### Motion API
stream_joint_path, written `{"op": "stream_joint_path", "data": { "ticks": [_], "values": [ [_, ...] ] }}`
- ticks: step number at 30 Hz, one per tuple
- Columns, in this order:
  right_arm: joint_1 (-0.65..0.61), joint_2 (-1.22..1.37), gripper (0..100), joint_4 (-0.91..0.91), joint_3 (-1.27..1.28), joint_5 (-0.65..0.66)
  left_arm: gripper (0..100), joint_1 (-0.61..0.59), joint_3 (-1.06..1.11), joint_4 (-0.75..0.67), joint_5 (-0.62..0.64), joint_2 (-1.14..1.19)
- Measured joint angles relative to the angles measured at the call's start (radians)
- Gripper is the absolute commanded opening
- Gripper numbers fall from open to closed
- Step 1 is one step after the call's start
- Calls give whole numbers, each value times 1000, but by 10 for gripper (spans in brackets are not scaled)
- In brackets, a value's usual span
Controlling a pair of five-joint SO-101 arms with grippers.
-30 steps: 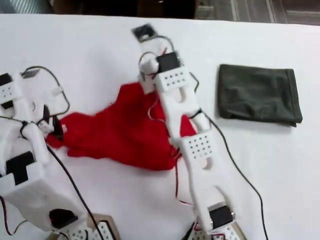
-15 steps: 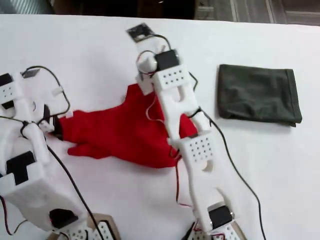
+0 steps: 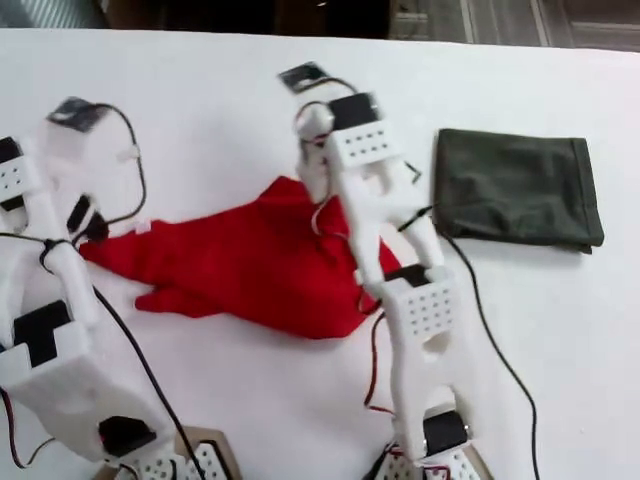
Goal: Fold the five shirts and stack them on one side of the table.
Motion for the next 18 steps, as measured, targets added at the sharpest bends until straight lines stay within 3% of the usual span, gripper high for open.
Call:
{"op": "stream_joint_path", "data": {
  "ticks": [3, 5, 12, 18],
  "values": [
    [23, 0, 21, 0, 0, 0, 192, 3, 21, -12, -206, 0],
    [23, 0, 21, 0, 2, 0, 194, 11, 43, -40, -272, 0],
    [17, 0, 21, 0, 6, 0, 194, 18, 121, -252, -316, 0],
    [5, 0, 21, 0, 6, 0, 194, 46, 149, -292, -413, 0]
  ]
}}
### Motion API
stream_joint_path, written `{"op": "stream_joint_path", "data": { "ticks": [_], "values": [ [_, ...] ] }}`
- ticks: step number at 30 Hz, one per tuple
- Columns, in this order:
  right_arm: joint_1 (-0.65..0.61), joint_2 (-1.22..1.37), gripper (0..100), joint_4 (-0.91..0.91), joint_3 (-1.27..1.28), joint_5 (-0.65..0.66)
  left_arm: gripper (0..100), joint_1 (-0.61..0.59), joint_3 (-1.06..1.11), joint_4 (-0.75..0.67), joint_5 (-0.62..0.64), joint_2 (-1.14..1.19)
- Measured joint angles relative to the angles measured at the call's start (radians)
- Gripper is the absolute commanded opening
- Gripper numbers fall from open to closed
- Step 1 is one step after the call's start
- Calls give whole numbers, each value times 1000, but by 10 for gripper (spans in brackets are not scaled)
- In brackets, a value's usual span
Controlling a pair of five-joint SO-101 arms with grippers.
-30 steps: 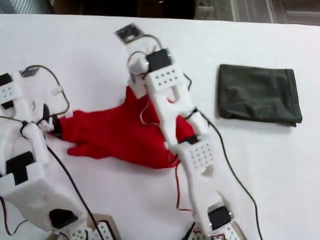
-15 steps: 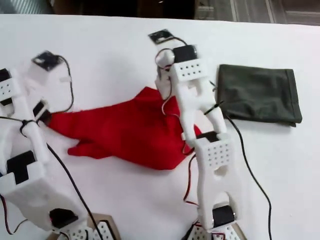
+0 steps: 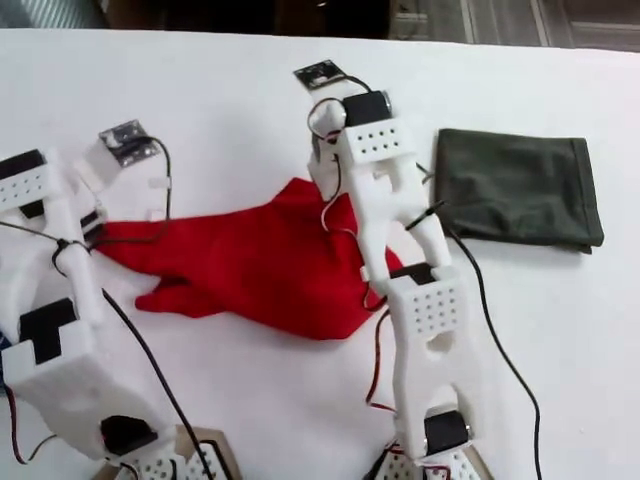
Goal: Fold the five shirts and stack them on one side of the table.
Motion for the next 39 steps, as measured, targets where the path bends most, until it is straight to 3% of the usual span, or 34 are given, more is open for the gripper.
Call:
{"op": "stream_joint_path", "data": {
  "ticks": [18, 24, 33, 39],
  "values": [
    [0, 0, 21, 0, 0, 0, 190, 9, -74, 20, -21, 207],
    [0, 0, 21, 0, 0, 0, 28, 11, -77, 87, -21, 213],
    [0, 0, 21, 0, 0, 0, 25, 12, -64, 107, -21, 215],
    [0, 0, 21, 0, -3, 0, 25, 12, -158, 247, -21, 195]
  ]
}}
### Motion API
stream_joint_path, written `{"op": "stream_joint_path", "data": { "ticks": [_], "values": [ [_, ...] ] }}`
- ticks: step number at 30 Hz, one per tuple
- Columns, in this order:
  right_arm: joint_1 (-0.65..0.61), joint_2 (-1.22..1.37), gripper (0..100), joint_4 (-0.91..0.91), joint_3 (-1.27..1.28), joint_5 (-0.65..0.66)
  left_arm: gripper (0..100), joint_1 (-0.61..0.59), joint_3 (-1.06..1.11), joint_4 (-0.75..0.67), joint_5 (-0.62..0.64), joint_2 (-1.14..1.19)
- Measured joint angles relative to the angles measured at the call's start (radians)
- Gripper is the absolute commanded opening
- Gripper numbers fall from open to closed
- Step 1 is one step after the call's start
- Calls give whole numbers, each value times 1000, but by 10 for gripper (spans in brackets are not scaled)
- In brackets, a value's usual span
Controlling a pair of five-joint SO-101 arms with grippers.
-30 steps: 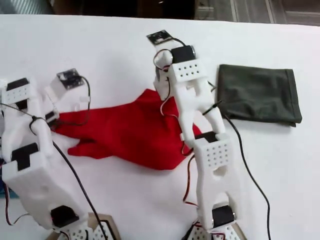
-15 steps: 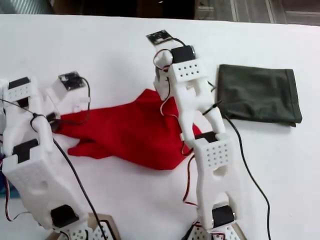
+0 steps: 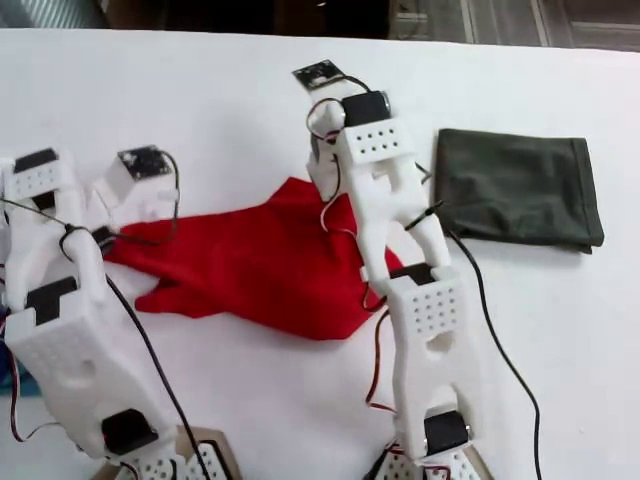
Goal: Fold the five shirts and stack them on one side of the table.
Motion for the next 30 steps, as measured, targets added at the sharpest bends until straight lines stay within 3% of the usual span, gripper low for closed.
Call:
{"op": "stream_joint_path", "data": {
  "ticks": [12, 18, 26, 30],
  "values": [
    [20, -83, 20, -3, -385, 40, 25, 17, -272, 364, 5, -198],
    [40, -118, 20, 0, -402, 44, 25, 28, -307, 410, 60, -341],
    [-86, -224, 20, 0, -51, 44, 25, 26, 21, 407, 78, -445],
    [-161, -230, 29, -18, 120, 44, 25, 23, 222, 299, 80, -448]
  ]
}}
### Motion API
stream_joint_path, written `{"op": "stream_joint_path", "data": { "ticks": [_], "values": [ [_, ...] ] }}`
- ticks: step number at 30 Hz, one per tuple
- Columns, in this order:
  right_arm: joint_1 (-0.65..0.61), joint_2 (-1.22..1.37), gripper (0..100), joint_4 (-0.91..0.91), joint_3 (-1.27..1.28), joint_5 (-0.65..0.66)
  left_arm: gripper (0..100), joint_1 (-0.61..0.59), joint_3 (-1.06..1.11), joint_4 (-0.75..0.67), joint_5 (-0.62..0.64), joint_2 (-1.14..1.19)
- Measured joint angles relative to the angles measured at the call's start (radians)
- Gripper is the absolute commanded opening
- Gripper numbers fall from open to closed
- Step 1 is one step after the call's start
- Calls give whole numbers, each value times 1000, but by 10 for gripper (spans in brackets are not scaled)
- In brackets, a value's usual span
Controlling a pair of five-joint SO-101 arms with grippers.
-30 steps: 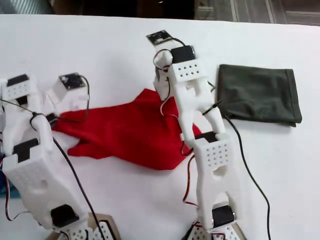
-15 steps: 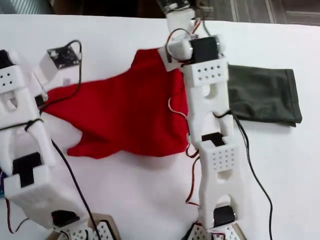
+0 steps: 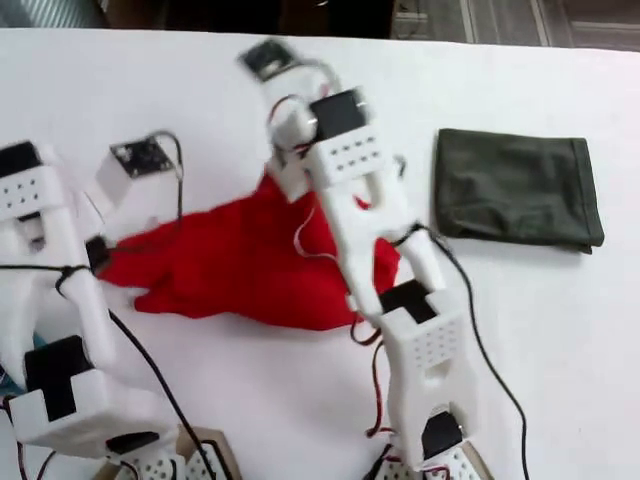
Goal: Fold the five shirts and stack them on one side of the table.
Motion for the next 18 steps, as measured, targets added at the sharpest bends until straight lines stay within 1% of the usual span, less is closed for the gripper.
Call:
{"op": "stream_joint_path", "data": {
  "ticks": [3, 5, 8, 12, 15, 18],
  "values": [
    [-8, 54, 93, -74, 91, 0, 25, -11, 120, -115, 2, 0],
    [0, 120, 127, -114, 104, 0, 25, -15, 173, -172, 2, 0],
    [26, 175, 137, -130, 87, 0, 25, -37, 218, -221, -3, 0],
    [71, 180, 137, -132, 0, 0, 25, -75, 222, -232, -57, 0],
    [95, 195, 137, -132, -54, 0, 25, -97, 222, -232, -58, 0],
    [87, 261, 137, -132, -69, 0, 25, -103, 222, -232, -58, 0]
  ]
}}
